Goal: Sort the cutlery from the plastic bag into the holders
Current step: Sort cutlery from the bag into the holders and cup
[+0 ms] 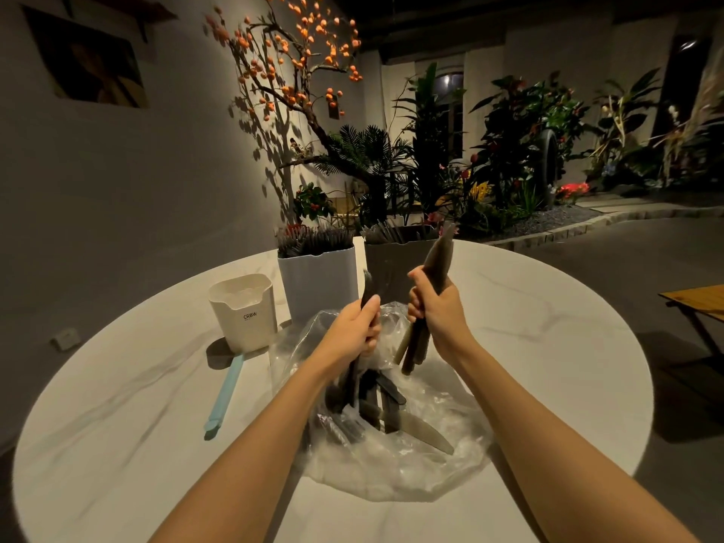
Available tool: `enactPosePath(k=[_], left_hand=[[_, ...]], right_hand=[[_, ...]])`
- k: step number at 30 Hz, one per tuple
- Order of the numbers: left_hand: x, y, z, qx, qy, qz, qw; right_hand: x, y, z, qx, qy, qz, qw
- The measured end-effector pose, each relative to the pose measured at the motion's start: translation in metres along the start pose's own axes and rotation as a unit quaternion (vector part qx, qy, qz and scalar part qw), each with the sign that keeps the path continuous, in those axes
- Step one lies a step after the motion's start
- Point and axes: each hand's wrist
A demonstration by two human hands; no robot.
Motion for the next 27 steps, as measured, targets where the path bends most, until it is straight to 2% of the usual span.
enactPosePath(k=[7, 14, 23, 27], left_hand=[[-0.001, -0.002, 0.003, -0.018, 0.026, 0.105, 0.994], [-0.002, -0.002, 0.002, -0.034, -0.021, 0.193, 0.98], [-0.004, -0.002, 0.006, -0.048, 0.013, 0.19, 0.98], [-0.006, -0.006, 0.011, -0.044, 0.002, 0.185, 0.982]], right_hand=[[-0.008, 0.012, 0.012, -0.063, 0.09, -0.043, 0.993], [-0.018, 0.02, 0.01, -0.083, 0.095, -0.081, 0.989], [-0.021, 0.013, 0.013, -0.108, 0.128, -0.068, 0.984], [-0.021, 0.001, 0.015, -0.155, 0.139, 0.001, 0.978]])
Point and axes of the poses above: each hand's wrist, its own y-axis away from the middle knuckle, its own x-axis out of the back of the hand, z = x × y, and after that the axes turned 15 degrees about -y, right-handed
